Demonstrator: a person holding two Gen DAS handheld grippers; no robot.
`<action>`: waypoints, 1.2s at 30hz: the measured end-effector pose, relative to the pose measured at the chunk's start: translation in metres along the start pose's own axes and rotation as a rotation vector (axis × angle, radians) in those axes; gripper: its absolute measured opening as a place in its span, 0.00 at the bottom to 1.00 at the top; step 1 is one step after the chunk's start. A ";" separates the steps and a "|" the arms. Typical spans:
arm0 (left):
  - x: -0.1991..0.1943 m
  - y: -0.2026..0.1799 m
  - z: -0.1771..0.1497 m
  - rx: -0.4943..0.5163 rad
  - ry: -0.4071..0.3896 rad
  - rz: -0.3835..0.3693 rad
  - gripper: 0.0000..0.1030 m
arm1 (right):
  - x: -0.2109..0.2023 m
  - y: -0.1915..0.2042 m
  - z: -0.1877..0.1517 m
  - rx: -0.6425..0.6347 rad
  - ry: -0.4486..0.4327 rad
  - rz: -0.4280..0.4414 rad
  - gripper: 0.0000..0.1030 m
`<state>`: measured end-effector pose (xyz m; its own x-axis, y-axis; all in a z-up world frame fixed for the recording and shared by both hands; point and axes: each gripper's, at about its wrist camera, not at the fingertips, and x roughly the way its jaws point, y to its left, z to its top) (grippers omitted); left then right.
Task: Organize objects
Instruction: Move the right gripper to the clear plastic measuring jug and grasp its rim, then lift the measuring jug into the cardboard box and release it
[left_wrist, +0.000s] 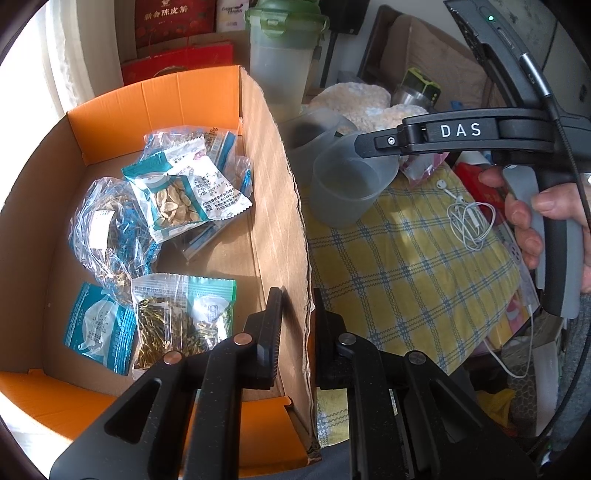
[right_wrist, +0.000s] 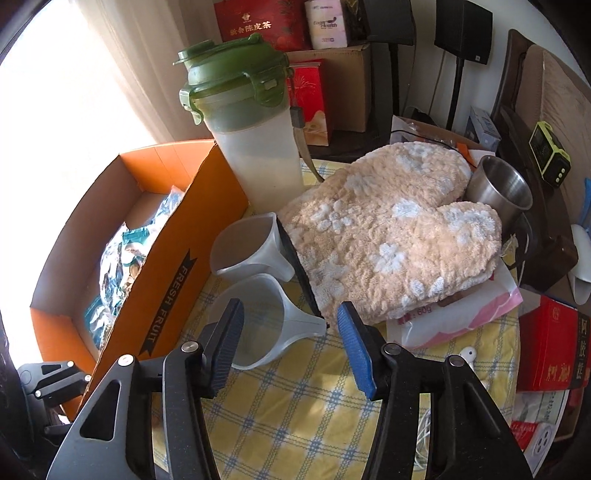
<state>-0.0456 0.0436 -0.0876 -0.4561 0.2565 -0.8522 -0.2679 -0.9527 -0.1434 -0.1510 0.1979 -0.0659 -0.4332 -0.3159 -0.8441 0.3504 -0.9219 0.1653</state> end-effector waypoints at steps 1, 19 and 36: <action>0.000 0.000 0.000 0.000 0.000 0.001 0.12 | 0.004 0.002 0.000 -0.004 0.012 0.000 0.51; 0.000 0.000 -0.001 -0.001 -0.001 -0.001 0.12 | -0.018 0.013 0.004 -0.057 -0.020 -0.041 0.26; 0.000 -0.001 -0.001 -0.006 -0.001 0.003 0.12 | -0.046 0.074 0.065 -0.166 -0.127 0.069 0.26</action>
<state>-0.0448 0.0447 -0.0876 -0.4581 0.2537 -0.8519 -0.2616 -0.9545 -0.1436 -0.1590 0.1294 0.0182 -0.5006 -0.4123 -0.7612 0.5101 -0.8509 0.1254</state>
